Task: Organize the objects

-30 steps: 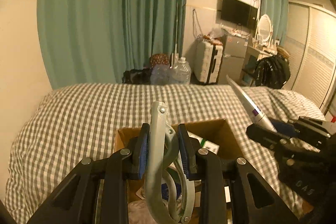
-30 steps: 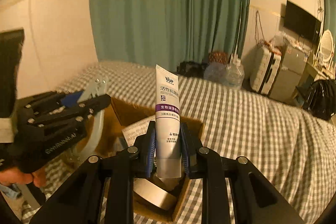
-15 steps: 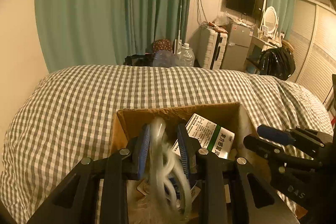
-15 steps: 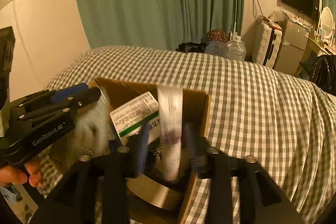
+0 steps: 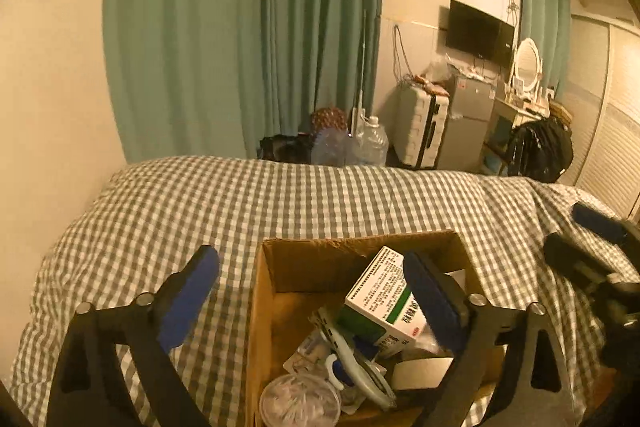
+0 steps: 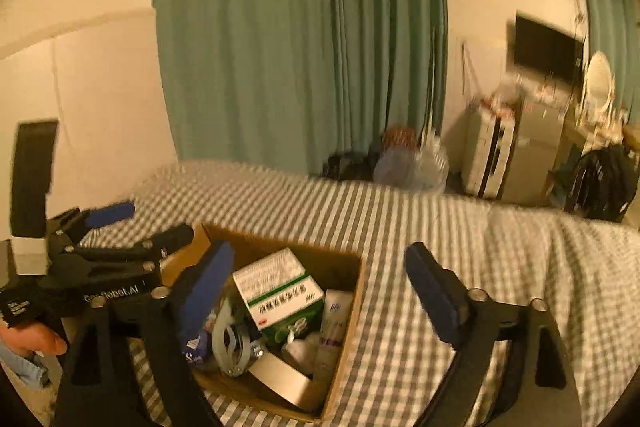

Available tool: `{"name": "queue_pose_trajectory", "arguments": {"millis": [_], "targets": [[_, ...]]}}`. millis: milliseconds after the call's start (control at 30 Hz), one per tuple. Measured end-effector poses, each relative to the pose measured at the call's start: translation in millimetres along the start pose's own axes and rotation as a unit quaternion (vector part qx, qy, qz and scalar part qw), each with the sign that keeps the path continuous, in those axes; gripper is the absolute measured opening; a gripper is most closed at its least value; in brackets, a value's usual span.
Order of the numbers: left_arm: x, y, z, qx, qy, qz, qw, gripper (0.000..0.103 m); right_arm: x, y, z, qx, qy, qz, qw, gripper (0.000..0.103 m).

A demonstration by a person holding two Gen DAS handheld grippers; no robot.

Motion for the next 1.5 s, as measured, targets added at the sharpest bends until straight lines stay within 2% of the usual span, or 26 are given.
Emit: {"name": "queue_pose_trajectory", "arguments": {"millis": [67,133,200,267,367,500,700,833,1033,1500], "targets": [[-11.6,-2.7,-4.4,-0.005,0.003,-0.005,1.0000,0.096,-19.0,-2.2,-12.1,-0.009,0.025,0.008,1.000,0.093],[-28.2,-5.5,-10.2,-0.008,0.019,-0.012,0.9997,0.097,-42.7,-4.4,-24.1,-0.008,0.052,0.015,0.998,0.102],[-42.7,-5.0,-16.3,-0.010,0.031,-0.014,0.9994,0.103,-62.5,-4.4,-33.4,-0.002,0.076,0.014,0.997,0.103],[-61.2,-3.7,-22.3,-0.014,0.052,-0.014,0.9984,0.103,-79.9,-4.2,-39.6,-0.002,0.092,0.020,0.996,0.103],[-88.9,-0.4,-28.4,-0.015,0.080,-0.011,0.9966,0.103,-96.2,-2.0,-45.0,-0.002,0.105,0.028,0.994,0.103],[-115.8,7.6,-33.5,0.000,0.111,-0.027,0.9934,0.103,-117.3,4.2,-39.0,-0.004,0.113,0.043,0.993,0.103],[-147.2,14.2,-19.7,0.007,0.137,-0.050,0.9893,0.103,-131.3,14.0,-26.0,-0.002,0.116,0.069,0.991,0.103],[-157.0,13.9,3.7,0.010,0.149,-0.055,0.9872,0.103,-129.9,17.9,-5.8,0.005,0.102,0.078,0.992,0.103],[-154.0,10.8,21.7,0.023,0.134,-0.068,0.9884,0.103,-121.6,18.8,19.1,0.009,0.077,0.085,0.993,0.103],[-154.9,12.8,27.2,0.030,0.136,-0.072,0.9877,0.103,-120.1,18.0,24.6,0.012,0.079,0.086,0.993,0.103]]}}
Point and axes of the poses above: each gripper's, at about its wrist camera, not at the fingertips, and x roughly the way its jaws point, y to its right, z to its underside, the point moved 4 cm from there along x, roughly the way its jaws point, and after that the axes turned 12 degrees about y, right-handed, at the moved point
